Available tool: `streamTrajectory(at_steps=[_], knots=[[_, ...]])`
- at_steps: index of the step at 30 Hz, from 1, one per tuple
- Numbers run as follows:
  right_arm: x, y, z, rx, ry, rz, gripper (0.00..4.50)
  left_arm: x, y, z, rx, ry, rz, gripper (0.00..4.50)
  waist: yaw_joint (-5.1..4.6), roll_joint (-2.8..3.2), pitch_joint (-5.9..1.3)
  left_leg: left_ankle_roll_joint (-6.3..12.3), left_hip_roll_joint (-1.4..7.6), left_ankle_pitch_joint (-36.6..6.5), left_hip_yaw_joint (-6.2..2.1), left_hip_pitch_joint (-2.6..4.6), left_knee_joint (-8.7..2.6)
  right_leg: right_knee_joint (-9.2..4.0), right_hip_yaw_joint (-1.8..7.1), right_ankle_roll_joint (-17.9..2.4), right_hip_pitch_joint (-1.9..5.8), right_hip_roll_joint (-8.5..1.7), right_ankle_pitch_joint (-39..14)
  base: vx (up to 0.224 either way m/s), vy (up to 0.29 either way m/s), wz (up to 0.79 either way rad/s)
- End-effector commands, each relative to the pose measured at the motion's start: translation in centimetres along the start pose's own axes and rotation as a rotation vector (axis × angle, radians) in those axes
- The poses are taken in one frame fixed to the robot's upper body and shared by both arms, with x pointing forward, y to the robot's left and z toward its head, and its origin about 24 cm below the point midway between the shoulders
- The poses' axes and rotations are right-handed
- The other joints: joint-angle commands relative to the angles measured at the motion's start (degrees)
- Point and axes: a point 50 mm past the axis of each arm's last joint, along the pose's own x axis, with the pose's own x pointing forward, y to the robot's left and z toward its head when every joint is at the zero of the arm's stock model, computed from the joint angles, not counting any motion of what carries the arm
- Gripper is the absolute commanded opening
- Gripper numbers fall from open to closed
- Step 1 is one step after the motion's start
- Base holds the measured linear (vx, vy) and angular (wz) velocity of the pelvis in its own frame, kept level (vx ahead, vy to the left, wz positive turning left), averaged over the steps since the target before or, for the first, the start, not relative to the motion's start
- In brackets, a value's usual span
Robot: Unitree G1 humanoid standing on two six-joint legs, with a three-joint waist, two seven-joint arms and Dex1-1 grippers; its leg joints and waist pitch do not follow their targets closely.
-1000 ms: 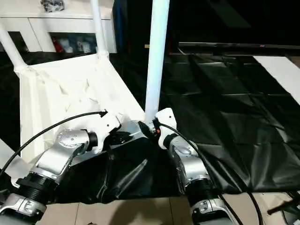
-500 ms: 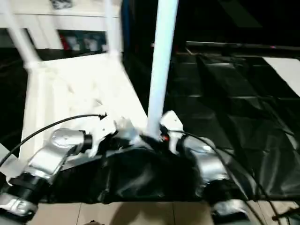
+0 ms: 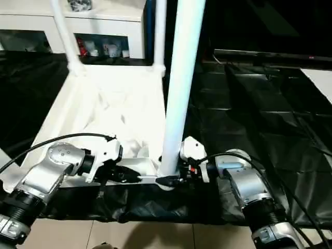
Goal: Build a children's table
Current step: Rotate leg to tighten
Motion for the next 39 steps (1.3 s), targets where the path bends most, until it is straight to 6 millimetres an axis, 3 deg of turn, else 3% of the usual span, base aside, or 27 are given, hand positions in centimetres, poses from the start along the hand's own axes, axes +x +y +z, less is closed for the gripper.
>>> streamTrajectory(at_steps=[1,11,14,16,18,20,22,24,25,27,28,30,31,32,35,37,39], knots=[[1.7,1.3,-0.1,0.003,0.016,0.143,2.68,0.9,0.1,0.8,0.029,-0.005,-0.025,0.0,-0.06,-0.16,-2.99,1.85,1.51,-15.8,-0.21,0.17,-3.87,-4.02,2.27,-10.9,2.42,-2.64,-17.2,0.0,0.0,0.0],[2.0,1.6,-0.3,0.013,-0.005,0.122,2.08,0.8,0.3,0.6,0.024,-0.013,-0.002,0.0,-0.05,-0.06,-2.96,1.62,1.46,-16.5,-0.21,0.21,-3.88,-4.15,2.23,-10.8,2.46,-2.68,-17.9,0.0,0.0,0.0],[2.5,0.9,-0.4,0.025,-0.037,-0.016,1.99,1.0,0.6,0.7,0.007,-0.039,0.08,0.0,-0.25,-0.08,-2.77,0.97,1.33,-18.0,-0.32,0.22,-4.05,-4.49,2.19,-9.9,2.34,-2.7,-20.7,0.0,0.0,0.0],[2.7,0.7,-0.4,0.028,-0.046,-0.055,1.97,1.2,0.7,0.8,0.002,-0.048,0.106,0.0,-0.49,-0.05,-2.61,0.33,1.27,-19.9,-0.46,0.5,-4.15,-5.0,2.13,-8.6,2.04,-2.76,-24.9,0.0,0.0,0.0],[3.6,-0.4,-0.9,0.076,-0.045,-0.254,1.96,2.0,1.3,1.1,-0.027,-0.067,0.233,0.0,-0.74,-0.07,-2.4,-0.2,1.24,-21.2,-0.54,0.64,-4.17,-5.47,2.08,-7.4,1.69,-2.89,-28.7,0.0,0.0,0.0],[4.1,-1.1,-1.3,0.129,-0.034,-0.36,1.96,2.5,1.5,1.3,-0.037,-0.067,0.269,0.0,-1.45,-0.36,-2.17,-1.2,0.98,-23.1,-0.93,0.65,-4.22,-6.07,1.57,-5.5,1.61,-2.95,-34.3,-0.056,0.0,-0.03],[4.6,-1.8,-1.4,0.204,-0.054,-0.475,1.96,3.1,1.8,1.6,-0.065,-0.065,0.33,0.0,-2.41,-0.08,-2.11,-1.46,0.82,-24.6,-1.44,0.45,-4.27,-6.84,0.98,-3.0,1.67,-3.08,-38.8,-0.061,0.016,-0.11],[5.4,-2.2,-1.3,0.264,-0.068,-0.577,1.96,3.9,2.1,2.1,-0.076,-0.071,0.383,0.0,-3.02,0.09,-2.12,-1.7,0.72,-26.3,-1.75,0.64,-4.3,-7.33,0.41,-2.2,1.67,-3.04,-39.7,-0.029,0.011,-0.07],[5.6,-2.3,-1.3,0.277,-0.069,-0.601,1.96,4.1,2.1,2.3,-0.078,-0.074,0.396,0.0,-3.36,0.07,-2.27,-1.4,0.65,-26.7,-1.87,0.61,-4.3,-7.54,0.22,-2.2,1.81,-3.06,-38.6,0.0,0.0,0.0],[6.8,-2.7,-0.8,0.317,-0.085,-0.666,1.96,5.1,2.1,3.1,-0.074,-0.098,0.411,0.0,-3.76,0.27,-2.09,-1.0,0.7,-28.2,-1.84,1.02,-4.35,-7.96,-0.01,-2.5,1.34,-2.93,-38.1,0.0,0.0,0.0],[7.3,-2.8,-0.5,0.32,-0.095,-0.68,1.96,5.5,2.0,3.4,-0.069,-0.106,0.408,0.0,-4.14,0.69,-2.08,-1.11,0.81,-29.5,-2.05,0.87,-4.59,-8.03,-0.35,-2.6,1.67,-2.83,-37.3,0.0,0.0,0.0],[8.1,-2.9,0.4,0.304,-0.138,-0.674,1.96,6.0,1.7,3.8,-0.054,-0.118,0.374,0.0,-4.67,0.82,-2.12,-1.03,0.96,-31.1,-2.4,0.45,-4.96,-8.01,-1.02,-2.4,2.36,-2.91,-35.7,0.0,0.0,0.0],[8.1,-2.9,0.4,0.304,-0.138,-0.674,1.96,6.0,1.7,3.8,-0.054,-0.118,0.374,0.0,-4.93,1.1,-2.14,-0.88,1.09,-32.3,-2.42,0.82,-5.01,-8.23,-1.22,-2.7,2.28,-3.02,-34.5,0.0,0.0,0.0],[8.4,-2.8,0.8,0.309,-0.169,-0.653,2.3,6.2,1.5,3.8,-0.036,-0.11,0.348,0.0,-4.96,1.22,-2.1,-0.84,1.12,-32.9,-2.47,1.03,-5.04,-8.34,-1.27,-3.0,2.21,-3.06,-34.1,0.0,0.0,0.0],[8.1,-2.6,1.0,0.311,-0.188,-0.611,2.67,5.9,1.2,3.4,-0.006,-0.089,0.308,0.0,-4.98,0.98,-1.95,-0.38,0.88,-33.5,-2.31,1.59,-4.77,-8.77,-1.22,-3.4,1.78,-3.25,-34.8,0.0,0.0,0.0],[7.9,-2.6,0.9,0.306,-0.186,-0.604,2.97,5.8,1.2,3.3,-0.007,-0.085,0.304,0.0,-4.82,0.98,-2.01,-0.19,1.09,-31.2,-2.26,0.91,-5.12,-8.24,-0.65,-4.2,2.13,-3.41,-32.6,0.0,0.0,0.0],[7.3,-2.5,0.8,0.286,-0.181,-0.581,3.11,5.4,1.0,3.1,0.001,-0.084,0.279,0.0,-4.55,0.89,-2.16,-0.02,1.12,-30.0,-2.0,1.04,-5.03,-7.93,-0.22,-5.2,2.02,-3.41,-30.7,0.0,0.0,0.0]])
